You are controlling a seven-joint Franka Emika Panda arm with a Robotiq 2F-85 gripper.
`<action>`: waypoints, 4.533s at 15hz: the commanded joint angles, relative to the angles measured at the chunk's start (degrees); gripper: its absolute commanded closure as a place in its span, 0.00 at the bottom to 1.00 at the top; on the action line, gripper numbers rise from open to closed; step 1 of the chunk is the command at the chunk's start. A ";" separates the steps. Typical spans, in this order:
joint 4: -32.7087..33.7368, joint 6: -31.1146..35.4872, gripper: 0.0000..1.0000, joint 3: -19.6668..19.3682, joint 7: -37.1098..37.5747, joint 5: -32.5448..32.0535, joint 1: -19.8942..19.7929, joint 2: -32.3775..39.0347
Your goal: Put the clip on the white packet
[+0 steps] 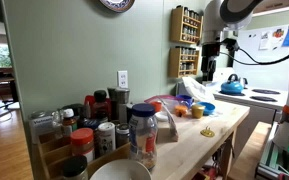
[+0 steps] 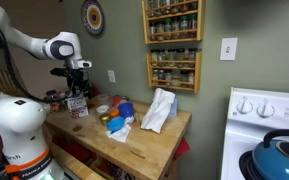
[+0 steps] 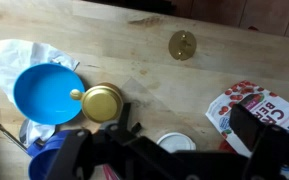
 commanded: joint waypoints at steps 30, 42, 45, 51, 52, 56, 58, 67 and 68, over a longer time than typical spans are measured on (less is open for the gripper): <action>10.27 32.46 0.00 1.63 37.94 -8.35 -5.01 39.72; 10.65 41.30 0.02 -1.55 41.54 -6.41 -2.46 45.74; 10.80 42.00 0.09 -2.59 42.25 -7.13 -1.85 46.31; 10.90 41.89 0.17 -4.13 42.93 -7.62 -1.11 46.61; 10.93 41.86 0.18 -4.24 42.96 -7.54 -1.01 46.67; 11.12 41.44 0.21 -4.35 42.94 -7.56 -0.64 46.81; 11.11 41.36 0.24 -4.48 43.15 -7.79 -0.50 46.77; 11.00 40.92 0.40 -5.19 44.47 -8.74 0.09 46.39; 10.98 40.91 0.42 -5.27 44.70 -8.82 0.14 46.34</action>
